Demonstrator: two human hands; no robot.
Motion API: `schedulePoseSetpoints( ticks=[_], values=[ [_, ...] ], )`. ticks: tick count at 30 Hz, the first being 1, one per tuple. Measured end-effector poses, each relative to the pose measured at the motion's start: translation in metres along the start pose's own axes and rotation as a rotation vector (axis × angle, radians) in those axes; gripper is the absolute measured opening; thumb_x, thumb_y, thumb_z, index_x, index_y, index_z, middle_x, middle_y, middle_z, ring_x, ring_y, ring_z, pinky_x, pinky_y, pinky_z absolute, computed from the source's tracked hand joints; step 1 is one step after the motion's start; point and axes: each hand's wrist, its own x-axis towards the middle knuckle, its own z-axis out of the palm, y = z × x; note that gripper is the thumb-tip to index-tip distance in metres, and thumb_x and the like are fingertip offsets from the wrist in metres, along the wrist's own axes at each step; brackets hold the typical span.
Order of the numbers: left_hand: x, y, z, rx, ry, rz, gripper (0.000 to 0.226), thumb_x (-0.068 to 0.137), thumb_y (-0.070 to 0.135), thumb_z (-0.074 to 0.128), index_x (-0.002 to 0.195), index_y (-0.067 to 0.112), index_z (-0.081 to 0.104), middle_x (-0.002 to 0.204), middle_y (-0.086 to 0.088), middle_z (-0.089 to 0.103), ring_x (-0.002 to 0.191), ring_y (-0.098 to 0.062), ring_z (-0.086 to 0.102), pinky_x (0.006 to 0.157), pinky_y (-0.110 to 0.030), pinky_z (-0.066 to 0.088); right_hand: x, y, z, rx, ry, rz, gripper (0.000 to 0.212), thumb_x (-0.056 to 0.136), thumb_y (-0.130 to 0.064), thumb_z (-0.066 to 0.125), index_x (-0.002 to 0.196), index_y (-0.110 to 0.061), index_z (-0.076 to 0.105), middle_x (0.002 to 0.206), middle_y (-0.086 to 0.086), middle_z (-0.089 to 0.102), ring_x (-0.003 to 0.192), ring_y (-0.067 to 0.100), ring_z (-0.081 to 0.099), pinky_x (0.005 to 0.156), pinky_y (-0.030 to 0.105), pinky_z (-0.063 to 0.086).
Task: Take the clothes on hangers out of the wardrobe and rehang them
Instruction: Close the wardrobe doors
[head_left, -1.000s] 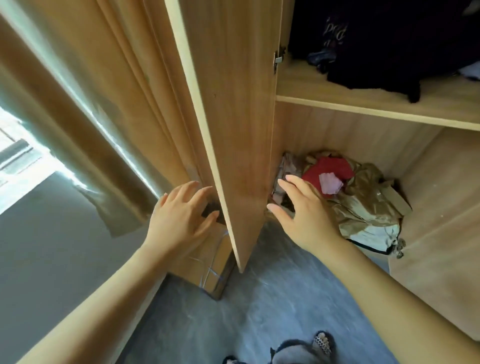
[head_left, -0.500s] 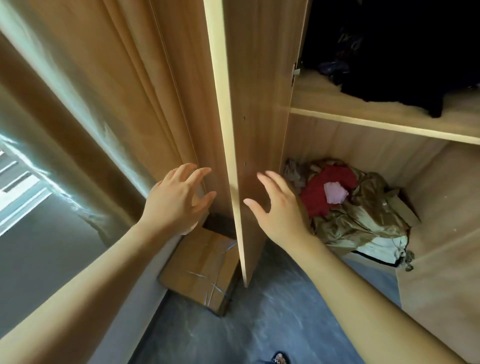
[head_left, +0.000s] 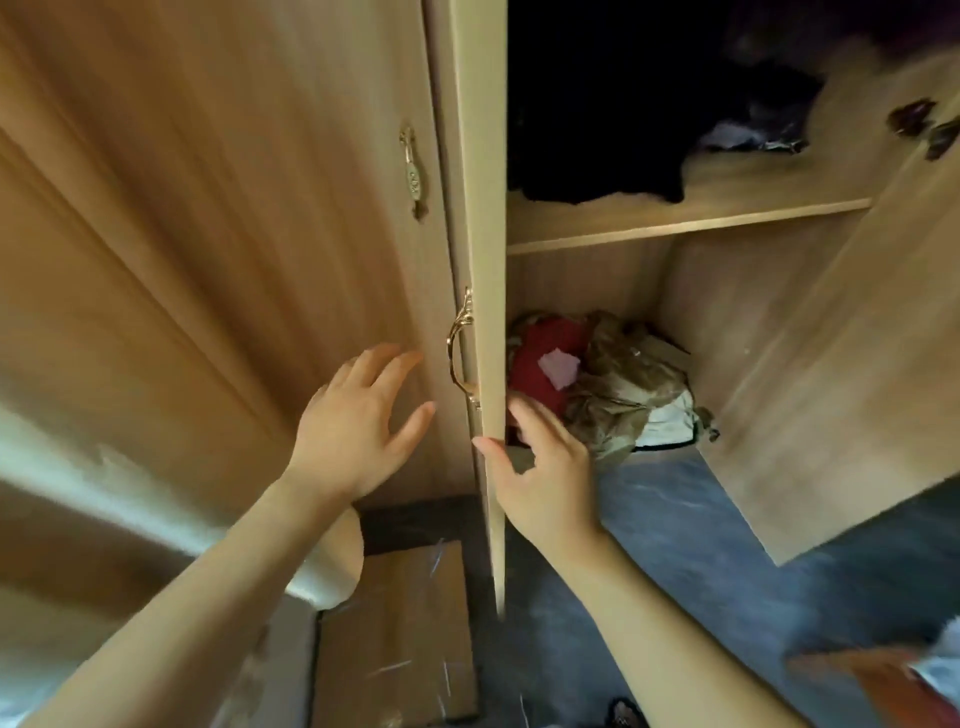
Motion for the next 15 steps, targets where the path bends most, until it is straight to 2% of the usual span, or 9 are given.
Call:
schedulePoseSetpoints(
  ticks=[3,6,10,12,15],
  values=[
    [0.024,0.001,0.001,-0.039,0.055,0.148,0.055,0.09,0.052,0.04,0.139,0.026,0.037,0.14,-0.003,0.044,0.126,-0.026,0.045,0.094,-0.044,0.049,-0.004,0.006,-0.001,0.006,0.105,0.05,0.041,0.084,-0.035,0.064,0.117,-0.012,0.062,0.115,0.001,0.066,0.102,0.015,0.063,0.082,0.036,0.055],
    [0.045,0.015,0.002,-0.117,0.107,0.266,0.058,0.09,0.05,0.043,0.142,0.025,0.033,0.144,-0.004,0.039,0.127,-0.025,0.043,0.094,-0.042,0.047,-0.004,0.016,-0.013,0.014,0.238,0.103,0.041,0.081,-0.023,0.07,0.121,-0.016,0.061,0.111,-0.004,0.067,0.097,0.009,0.064,0.08,0.03,0.056],
    [0.078,0.043,0.006,-0.211,0.206,0.429,0.065,0.089,0.048,0.046,0.146,0.024,0.026,0.15,-0.008,0.032,0.131,-0.028,0.039,0.096,-0.041,0.043,0.006,0.032,-0.039,0.141,0.379,0.187,0.063,0.077,-0.004,0.072,0.127,-0.036,0.052,0.103,-0.011,0.066,0.091,0.005,0.064,0.079,0.021,0.054],
    [0.099,0.061,0.011,-0.225,0.239,0.496,0.068,0.088,0.045,0.051,0.147,0.024,0.024,0.151,-0.01,0.028,0.134,-0.028,0.034,0.102,-0.039,0.037,0.017,0.045,-0.054,0.158,0.434,0.216,0.069,0.078,-0.001,0.072,0.128,-0.041,0.046,0.102,-0.01,0.065,0.093,0.003,0.063,0.082,0.017,0.051],
    [0.133,0.089,0.025,-0.217,0.259,0.6,0.066,0.089,0.044,0.054,0.147,0.024,0.028,0.152,-0.014,0.025,0.138,-0.03,0.028,0.109,-0.043,0.033,0.035,0.072,-0.076,0.161,0.469,0.226,0.072,0.08,0.001,0.069,0.127,-0.046,0.041,0.101,-0.017,0.063,0.093,-0.003,0.062,0.081,0.011,0.048]
  ],
)
